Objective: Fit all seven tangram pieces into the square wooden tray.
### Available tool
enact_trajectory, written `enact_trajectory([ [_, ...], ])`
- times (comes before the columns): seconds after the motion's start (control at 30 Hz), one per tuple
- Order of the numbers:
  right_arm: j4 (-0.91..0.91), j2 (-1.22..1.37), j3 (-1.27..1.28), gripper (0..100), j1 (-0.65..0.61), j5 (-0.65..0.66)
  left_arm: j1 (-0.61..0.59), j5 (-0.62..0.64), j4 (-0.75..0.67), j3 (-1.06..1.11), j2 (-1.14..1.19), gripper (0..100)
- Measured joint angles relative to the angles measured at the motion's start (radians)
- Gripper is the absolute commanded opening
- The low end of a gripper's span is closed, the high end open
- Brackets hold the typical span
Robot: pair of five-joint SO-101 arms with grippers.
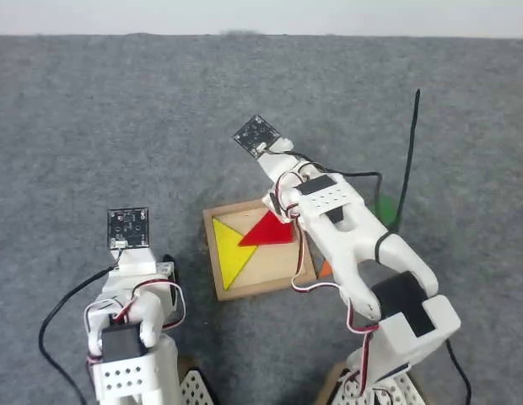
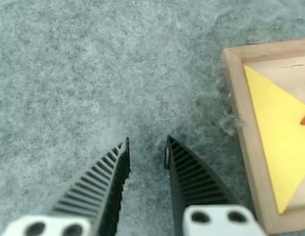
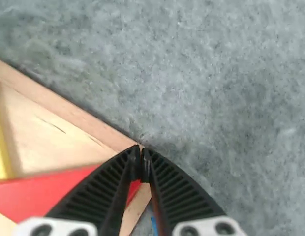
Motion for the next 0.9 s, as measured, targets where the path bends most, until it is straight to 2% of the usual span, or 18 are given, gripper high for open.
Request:
enact_trajectory([
  [0.17,0.0,0.0,0.0,0.7,0.002,-0.006,0.0,0.0,0.0,0.0,0.0,11],
  [0.37,0.006,-0.133,0.052,0.7,0.009,-0.106,0.0,0.0,0.0,0.0,0.0,11],
  [0.53,0.006,-0.387,0.249,0.7,-0.003,-0.115,0.0,0.0,0.0,0.0,0.0,11],
  [0.67,0.006,-0.569,0.453,0.7,-0.077,-0.08,0.0,0.0,0.0,0.0,0.0,11],
  [0.9,0.006,-0.637,0.577,0.7,-0.146,-0.058,0.0,0.0,0.0,0.0,0.0,11],
])
